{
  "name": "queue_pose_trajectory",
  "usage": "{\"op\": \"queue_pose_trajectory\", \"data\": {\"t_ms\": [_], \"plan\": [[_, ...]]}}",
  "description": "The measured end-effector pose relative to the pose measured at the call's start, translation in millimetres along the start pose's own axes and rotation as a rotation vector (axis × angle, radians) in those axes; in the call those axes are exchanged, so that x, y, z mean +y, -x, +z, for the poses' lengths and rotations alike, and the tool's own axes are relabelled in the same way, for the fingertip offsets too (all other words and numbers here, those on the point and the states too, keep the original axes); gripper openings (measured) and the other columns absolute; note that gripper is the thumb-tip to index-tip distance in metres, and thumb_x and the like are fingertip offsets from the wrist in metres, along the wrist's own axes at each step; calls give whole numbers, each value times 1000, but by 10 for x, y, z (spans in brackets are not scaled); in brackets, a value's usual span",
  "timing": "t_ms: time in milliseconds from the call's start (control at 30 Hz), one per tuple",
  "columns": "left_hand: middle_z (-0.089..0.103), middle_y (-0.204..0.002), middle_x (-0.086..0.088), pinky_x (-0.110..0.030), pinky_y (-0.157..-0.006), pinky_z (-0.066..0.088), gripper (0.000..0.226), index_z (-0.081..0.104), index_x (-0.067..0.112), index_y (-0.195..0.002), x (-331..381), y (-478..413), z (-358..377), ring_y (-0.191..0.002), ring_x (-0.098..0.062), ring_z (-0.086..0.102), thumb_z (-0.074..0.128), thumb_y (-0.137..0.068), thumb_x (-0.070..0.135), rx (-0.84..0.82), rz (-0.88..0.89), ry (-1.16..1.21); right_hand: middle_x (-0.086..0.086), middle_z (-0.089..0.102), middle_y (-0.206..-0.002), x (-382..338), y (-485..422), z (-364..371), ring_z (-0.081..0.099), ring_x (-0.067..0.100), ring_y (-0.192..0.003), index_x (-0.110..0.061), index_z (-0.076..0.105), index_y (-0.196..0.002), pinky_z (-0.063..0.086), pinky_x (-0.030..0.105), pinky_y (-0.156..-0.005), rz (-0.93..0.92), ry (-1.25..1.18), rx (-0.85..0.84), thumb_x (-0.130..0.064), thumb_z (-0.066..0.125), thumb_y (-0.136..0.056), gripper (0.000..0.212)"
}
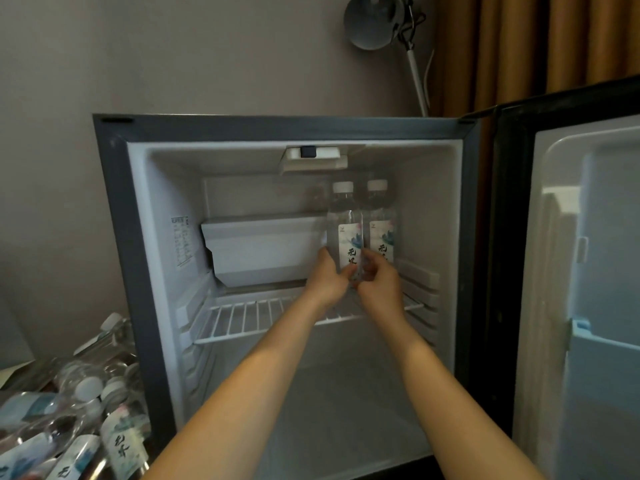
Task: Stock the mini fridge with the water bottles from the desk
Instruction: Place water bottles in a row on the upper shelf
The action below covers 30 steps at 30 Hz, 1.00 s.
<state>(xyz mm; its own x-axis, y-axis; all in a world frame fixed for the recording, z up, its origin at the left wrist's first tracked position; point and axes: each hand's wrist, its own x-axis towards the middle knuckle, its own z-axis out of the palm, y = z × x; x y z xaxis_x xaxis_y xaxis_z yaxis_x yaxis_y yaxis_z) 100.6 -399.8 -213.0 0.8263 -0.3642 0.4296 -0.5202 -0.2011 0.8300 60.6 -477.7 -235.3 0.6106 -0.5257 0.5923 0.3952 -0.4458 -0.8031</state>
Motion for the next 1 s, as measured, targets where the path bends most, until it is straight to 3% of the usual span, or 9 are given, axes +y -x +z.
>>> {"op": "queue_pose_trajectory", "data": {"t_ms": [100,267,333,433,567,700,767,900,1000], "plan": [[52,-128,-14,-35,-98,43,44,31,3,-132,-3,-18,-4,-119,-26,51,52,-93,10,-17,0,-22,12,61,-116,-4,7,-6,57,21,-109,0,52,-127,42,19,-85,-1,20,5,16,51,-77,52],[50,-130,-14,-31,-96,42,43,29,3,-133,2,-15,-19,-121,-26,49,49,-95,10,-35,-8,-67,5,60,-102,-11,4,-14,52,12,-95,1,52,-124,38,0,-62,-9,22,-1,14,54,-79,48],[50,-130,-13,-35,-101,41,44,28,3,-133,10,-17,-21,-122,-27,49,49,-95,10,-49,-15,-56,4,61,-98,-3,-1,-6,54,15,-92,1,50,-124,38,3,-62,1,27,-6,12,54,-79,46],[50,-127,-11,-37,-102,41,43,29,2,-133,29,-12,-45,-120,-24,49,48,-95,11,-84,-53,-34,18,61,-113,-17,-9,-3,59,26,-101,2,48,-124,42,21,-77,29,23,-11,9,56,-80,45],[55,-128,-12,-45,-104,41,47,41,4,-129,-219,-212,-68,-121,-29,51,55,-88,23,-128,-105,-126,19,59,-112,-5,-15,17,59,30,-101,2,48,-119,44,27,-78,59,41,10,7,60,-76,44],[47,-132,-5,-29,-103,37,43,36,4,-135,180,222,-245,-122,-20,46,48,-95,12,-77,4,-208,8,53,-96,-76,95,14,52,19,-86,-2,49,-112,35,19,-59,56,7,98,4,61,-76,38],[50,-129,-3,-26,-99,37,37,43,10,-134,297,367,-384,-118,-17,49,45,-96,12,-12,85,-242,8,55,-89,-133,236,29,52,21,-82,-8,50,-101,35,21,-61,-1,-16,161,6,55,-76,29],[67,-90,0,-26,-89,50,21,63,22,-93,388,762,-772,-92,-17,64,49,-94,6,15,163,-81,-3,52,-67,-263,609,176,48,18,-68,-14,51,-79,37,15,-59,-66,-103,101,6,51,-81,20],[64,-77,2,-14,-67,51,22,62,19,-90,398,1212,-1105,-72,-7,64,46,-95,4,-23,165,29,-2,51,-59,-378,971,360,51,21,-61,-24,49,-65,44,34,-61,-84,-165,-67,-10,53,-76,18]]}}
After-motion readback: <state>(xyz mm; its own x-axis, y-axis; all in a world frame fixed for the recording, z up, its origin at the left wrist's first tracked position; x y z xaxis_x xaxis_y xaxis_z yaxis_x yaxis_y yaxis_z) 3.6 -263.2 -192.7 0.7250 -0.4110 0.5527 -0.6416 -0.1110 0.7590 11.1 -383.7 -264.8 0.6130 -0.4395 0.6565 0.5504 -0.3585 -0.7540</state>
